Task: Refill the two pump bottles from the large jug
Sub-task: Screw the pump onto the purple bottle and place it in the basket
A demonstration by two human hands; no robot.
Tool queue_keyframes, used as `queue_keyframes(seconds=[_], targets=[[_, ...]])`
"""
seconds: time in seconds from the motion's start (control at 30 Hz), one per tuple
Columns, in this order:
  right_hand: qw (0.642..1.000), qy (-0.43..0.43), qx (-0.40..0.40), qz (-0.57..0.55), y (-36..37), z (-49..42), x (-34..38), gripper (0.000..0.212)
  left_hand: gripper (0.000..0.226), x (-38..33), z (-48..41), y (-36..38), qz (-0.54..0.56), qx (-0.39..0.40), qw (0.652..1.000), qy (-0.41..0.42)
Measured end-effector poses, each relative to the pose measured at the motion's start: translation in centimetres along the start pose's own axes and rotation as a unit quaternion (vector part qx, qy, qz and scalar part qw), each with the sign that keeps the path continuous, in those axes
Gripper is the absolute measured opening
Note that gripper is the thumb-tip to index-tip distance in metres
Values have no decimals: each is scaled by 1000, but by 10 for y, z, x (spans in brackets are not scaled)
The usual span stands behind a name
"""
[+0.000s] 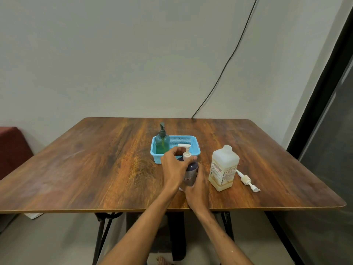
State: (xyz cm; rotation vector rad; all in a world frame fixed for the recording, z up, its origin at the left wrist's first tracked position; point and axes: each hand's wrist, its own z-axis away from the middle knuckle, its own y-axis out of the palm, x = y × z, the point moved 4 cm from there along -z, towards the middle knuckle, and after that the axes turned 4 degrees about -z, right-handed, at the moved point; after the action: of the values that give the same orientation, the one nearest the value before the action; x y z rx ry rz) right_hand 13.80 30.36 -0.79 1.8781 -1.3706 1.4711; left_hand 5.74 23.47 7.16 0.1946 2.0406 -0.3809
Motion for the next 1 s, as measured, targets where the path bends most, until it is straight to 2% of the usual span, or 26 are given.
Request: queue_keyframes(seconds=[0.1,0.23,0.3,0.37,0.47,0.57,0.73,1.0], targets=[[1000,1,-4,4,1,-1,0,81,29,2,-4,-1,-1,17,1000,12],[1000,2,2,-12,2,-3,-1,79,19,4,-14,-5,31,125,992,6],[1000,-2,6,-12,1,-3,-3,80,18,5,-17,-6,37,155,987,5],[1000,0,9,-12,1,-2,-3,80,22,5,-14,-6,37,134,990,3],[1000,4,8,-8,1,-3,-1,81,37,6,-1,-3,-3,37,999,8],[1000,-3,9,-9,0,-3,0,80,35,3,4,0,2,0,1000,17],[1000,-9,8,-10,-1,-2,1,78,31,6,0,0,-9,29,998,48],[1000,-7,-3,-11,0,0,2,77,28,1,-1,-2,9,94,994,52]])
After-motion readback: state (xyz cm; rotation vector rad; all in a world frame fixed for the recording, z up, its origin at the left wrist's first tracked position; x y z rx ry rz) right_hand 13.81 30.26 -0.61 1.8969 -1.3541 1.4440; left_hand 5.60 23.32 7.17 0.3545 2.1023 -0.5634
